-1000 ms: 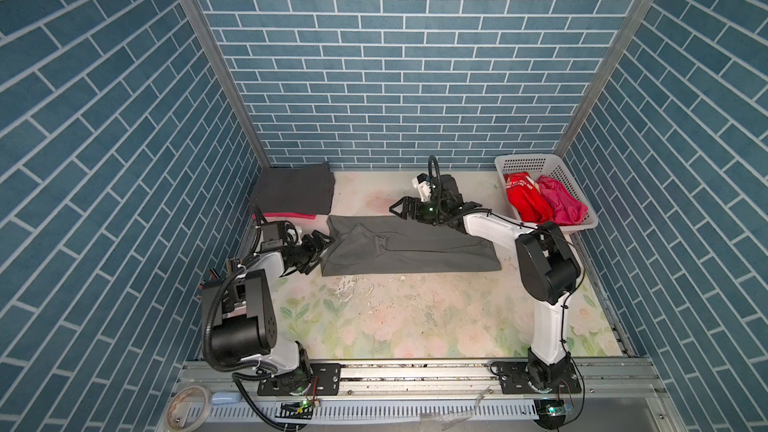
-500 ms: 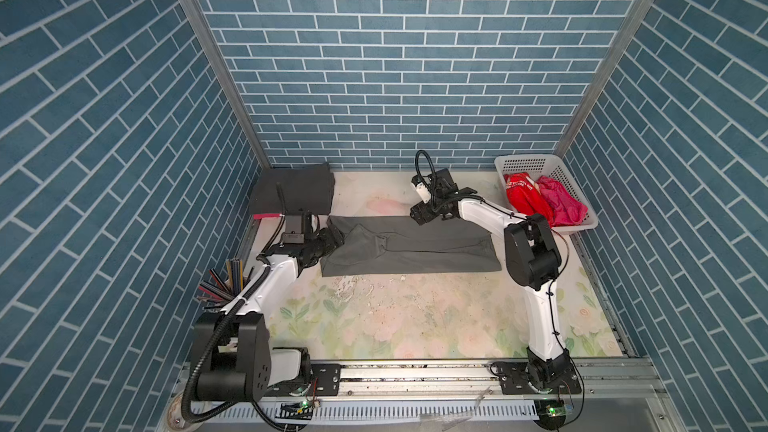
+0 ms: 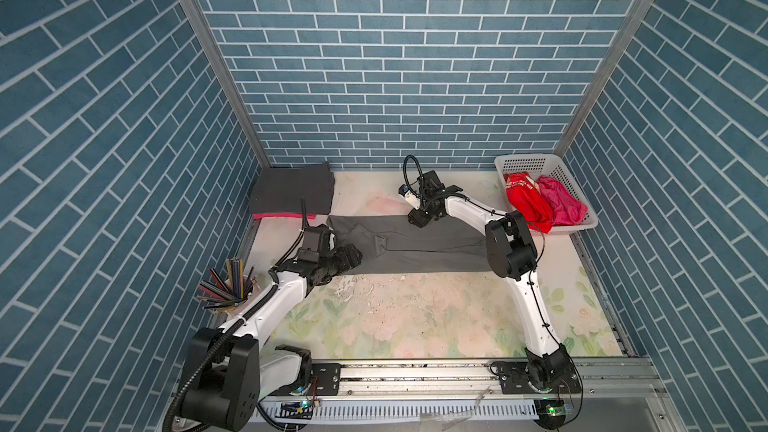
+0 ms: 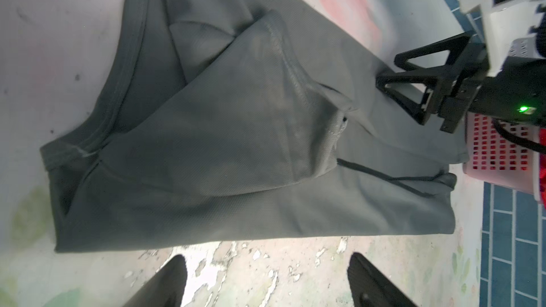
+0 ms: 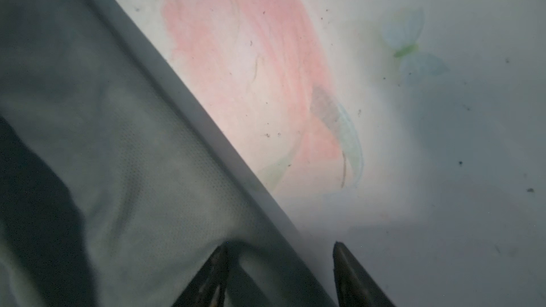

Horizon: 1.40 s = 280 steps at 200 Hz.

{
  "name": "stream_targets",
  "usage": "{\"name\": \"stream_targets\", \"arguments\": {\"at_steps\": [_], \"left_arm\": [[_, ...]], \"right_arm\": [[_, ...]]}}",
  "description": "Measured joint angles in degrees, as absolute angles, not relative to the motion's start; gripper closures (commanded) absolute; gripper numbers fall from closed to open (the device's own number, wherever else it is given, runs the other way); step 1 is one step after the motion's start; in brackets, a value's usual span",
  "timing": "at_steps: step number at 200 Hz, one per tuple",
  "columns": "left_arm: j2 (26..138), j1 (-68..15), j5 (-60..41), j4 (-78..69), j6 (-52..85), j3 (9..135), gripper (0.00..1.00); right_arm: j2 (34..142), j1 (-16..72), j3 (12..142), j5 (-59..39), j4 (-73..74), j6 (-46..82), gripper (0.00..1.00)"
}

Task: Fold and stack the t-shirts

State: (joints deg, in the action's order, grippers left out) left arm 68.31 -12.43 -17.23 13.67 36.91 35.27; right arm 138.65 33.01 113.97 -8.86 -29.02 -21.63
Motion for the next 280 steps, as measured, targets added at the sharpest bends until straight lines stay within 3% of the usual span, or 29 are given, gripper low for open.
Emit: {"name": "stream_targets", "arguments": {"at_steps": [13,32,44,75,129,168,208,235,280], "left_arm": [[68.3,-12.4,-16.9,14.2,36.9,35.1,0.12],[68.5,-12.9,-16.6,14.3,37.0,35.2,0.12],[68.8,-13.6,-16.3,14.4,37.1,35.5,0.13],[71.0,-16.8,-15.0,14.9,37.3,37.5,0.13],[77.3,-20.6,-15.6,13.1,42.2,42.0,0.13],[85.7,-25.1,-20.1,5.3,51.5,46.8,0.13],[101.3,-31.9,-23.2,0.5,57.9,62.8,0.13],[110.0,-34.0,-23.5,-0.8,58.7,72.6,0.13],[120.1,-33.2,-22.0,1.8,58.4,81.5,0.23]], "right_arm": [[138.8,33.0,114.3,-9.3,-29.4,-22.1,0.6],[138.9,32.8,114.4,-10.1,-29.8,-22.5,0.89],[138.9,32.8,114.4,-10.9,-30.1,-22.5,1.0],[139.9,31.3,116.1,-11.6,-30.6,-21.6,1.0],[148.2,21.8,130.9,-10.3,-34.8,-11.6,1.0],[148.2,14.6,130.8,-12.5,-35.6,-2.0,1.0],[143.6,11.3,122.8,-15.9,-34.0,4.5,1.0],[142.2,11.6,120.2,-17.5,-33.5,6.3,0.75],[141.4,12.1,120.2,-18.9,-33.5,7.5,0.41]]}}
